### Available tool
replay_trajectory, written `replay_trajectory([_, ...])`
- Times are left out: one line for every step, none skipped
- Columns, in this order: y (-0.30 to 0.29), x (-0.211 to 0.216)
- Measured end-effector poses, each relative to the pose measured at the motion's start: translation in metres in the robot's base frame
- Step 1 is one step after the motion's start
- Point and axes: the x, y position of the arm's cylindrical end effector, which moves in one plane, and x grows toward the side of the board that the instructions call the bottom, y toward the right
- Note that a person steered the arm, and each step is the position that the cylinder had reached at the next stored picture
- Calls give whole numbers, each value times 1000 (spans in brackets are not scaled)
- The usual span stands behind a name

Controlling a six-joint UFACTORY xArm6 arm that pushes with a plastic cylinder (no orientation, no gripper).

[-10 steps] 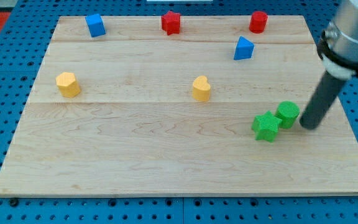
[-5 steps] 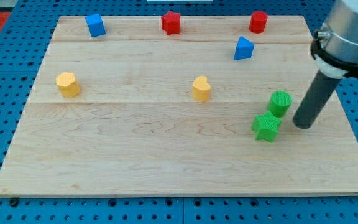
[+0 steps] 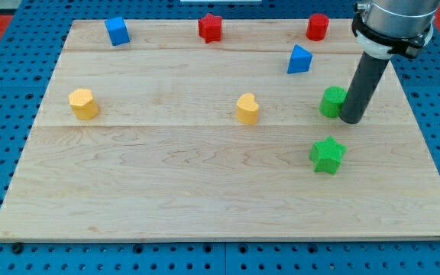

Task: Keep your arm at the bottom right side of the blue triangle

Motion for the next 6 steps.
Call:
replay_trajectory([2, 0])
replay_trajectory([-12, 0])
replay_trajectory([-36, 2])
replay_trajectory([-114, -18])
replay_trajectory([-181, -36])
replay_trajectory([-262, -4])
